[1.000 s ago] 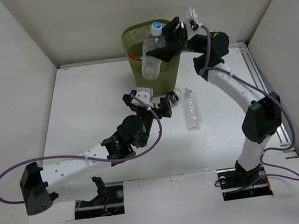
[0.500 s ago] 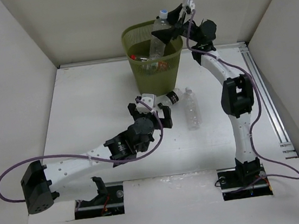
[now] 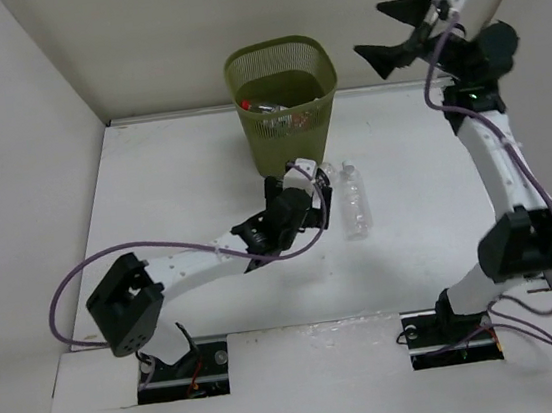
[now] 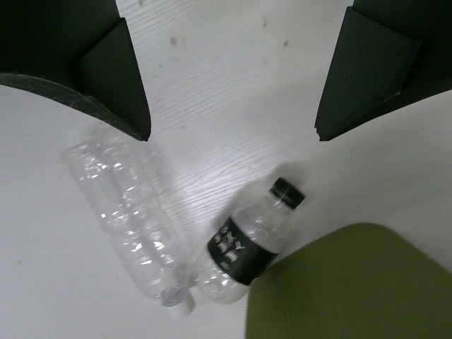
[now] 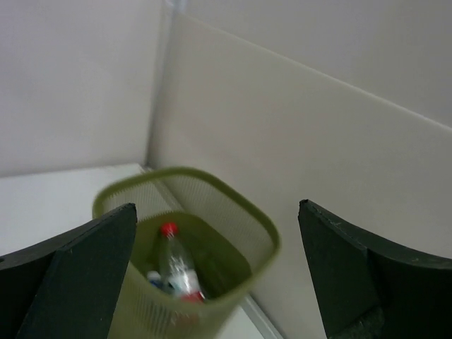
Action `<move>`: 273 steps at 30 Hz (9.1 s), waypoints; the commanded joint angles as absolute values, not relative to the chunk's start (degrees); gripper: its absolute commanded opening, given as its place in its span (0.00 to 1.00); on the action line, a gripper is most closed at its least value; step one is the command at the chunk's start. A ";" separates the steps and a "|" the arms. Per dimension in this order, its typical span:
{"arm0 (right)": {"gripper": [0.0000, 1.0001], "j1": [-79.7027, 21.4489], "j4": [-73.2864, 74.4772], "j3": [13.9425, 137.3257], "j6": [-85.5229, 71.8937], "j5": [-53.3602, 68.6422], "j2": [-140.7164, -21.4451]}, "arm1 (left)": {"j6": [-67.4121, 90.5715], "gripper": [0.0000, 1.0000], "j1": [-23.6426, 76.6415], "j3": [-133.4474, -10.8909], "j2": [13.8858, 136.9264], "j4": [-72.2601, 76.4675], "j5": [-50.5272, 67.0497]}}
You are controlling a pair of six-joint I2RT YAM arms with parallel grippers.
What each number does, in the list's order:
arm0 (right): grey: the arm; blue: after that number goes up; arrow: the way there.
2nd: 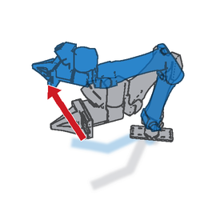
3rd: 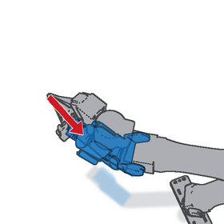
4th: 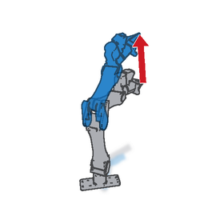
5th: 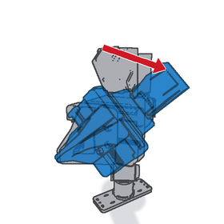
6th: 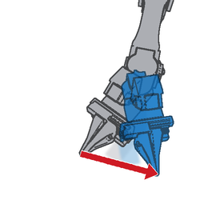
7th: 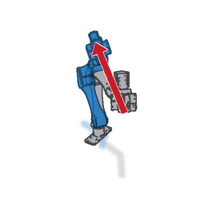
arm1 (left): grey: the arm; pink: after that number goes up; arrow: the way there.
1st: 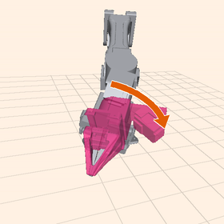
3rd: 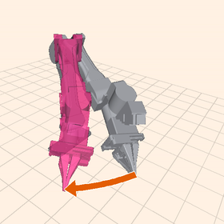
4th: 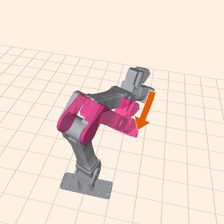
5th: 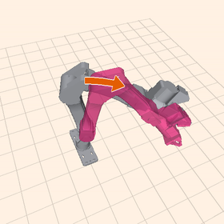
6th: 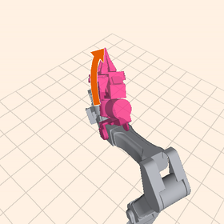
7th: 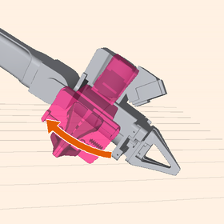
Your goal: Put the plastic bottles in the bin
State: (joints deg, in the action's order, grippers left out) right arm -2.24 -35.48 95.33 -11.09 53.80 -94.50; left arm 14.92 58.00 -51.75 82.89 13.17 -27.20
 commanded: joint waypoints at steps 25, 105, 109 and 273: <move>1.00 12.56 22.06 79.01 33.05 32.17 -57.31 | 44.64 1.00 59.68 -109.51 127.00 -25.75 -17.75; 0.08 -30.23 -51.69 85.17 -23.12 58.62 -85.08 | -15.83 0.00 62.31 -60.38 64.16 31.20 -20.20; 0.00 -29.71 -51.15 88.14 -23.12 58.62 -87.36 | -14.33 1.00 62.31 -60.38 63.63 31.20 -27.32; 0.00 -22.59 -79.73 75.49 -40.70 53.96 -82.53 | -6.50 1.00 60.03 -67.15 68.12 28.12 -19.41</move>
State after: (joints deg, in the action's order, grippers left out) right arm -21.82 -74.22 72.12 -42.19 55.31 -82.89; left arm -7.42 59.68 -64.97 68.23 26.96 -15.00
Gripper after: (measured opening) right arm 0.547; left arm 0.958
